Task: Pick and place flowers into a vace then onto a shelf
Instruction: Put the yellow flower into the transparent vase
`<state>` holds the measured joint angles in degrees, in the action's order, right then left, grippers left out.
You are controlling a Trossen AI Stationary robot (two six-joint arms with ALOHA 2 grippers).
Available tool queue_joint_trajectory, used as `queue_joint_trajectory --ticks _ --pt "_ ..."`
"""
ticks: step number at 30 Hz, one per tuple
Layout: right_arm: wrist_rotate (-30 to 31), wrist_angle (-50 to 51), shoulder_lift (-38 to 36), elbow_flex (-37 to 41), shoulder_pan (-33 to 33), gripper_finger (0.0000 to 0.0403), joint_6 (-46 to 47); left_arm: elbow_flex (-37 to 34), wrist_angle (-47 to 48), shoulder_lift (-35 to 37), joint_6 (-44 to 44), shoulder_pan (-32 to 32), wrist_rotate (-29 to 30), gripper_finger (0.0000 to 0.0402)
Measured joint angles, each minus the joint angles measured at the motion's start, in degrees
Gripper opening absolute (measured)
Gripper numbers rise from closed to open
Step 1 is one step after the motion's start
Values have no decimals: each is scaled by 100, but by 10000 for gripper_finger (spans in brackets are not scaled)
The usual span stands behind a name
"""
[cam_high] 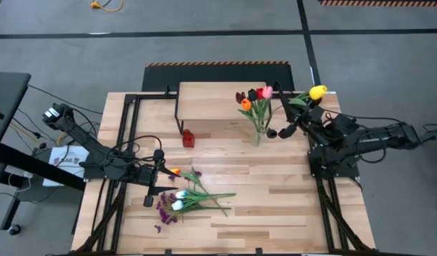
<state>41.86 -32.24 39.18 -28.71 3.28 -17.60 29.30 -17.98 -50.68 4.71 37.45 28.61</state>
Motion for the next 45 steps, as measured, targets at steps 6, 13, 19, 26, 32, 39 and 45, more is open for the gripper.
queue_joint_trajectory --ticks 6,13,19,26,32,39,45 --pt "-650 122 23 270 -656 0 705 0 0 0 0 0 1 170" --pt "-1061 327 24 480 -1015 0 1252 0 2 0 11 0 4 171" --pt "-1098 339 22 737 -1197 0 1488 0 2 0 48 -2 8 171" --pt "-1227 305 18 819 -1327 0 1657 0 2 0 55 -2 8 171" --pt "-1353 389 33 846 -1323 0 1723 0 2 0 66 -4 8 171" --pt "-1359 369 24 843 -1303 0 1728 0 2 0 67 -4 8 171" --pt "-1360 611 24 843 -1303 0 1914 0 2 0 68 -4 8 171"
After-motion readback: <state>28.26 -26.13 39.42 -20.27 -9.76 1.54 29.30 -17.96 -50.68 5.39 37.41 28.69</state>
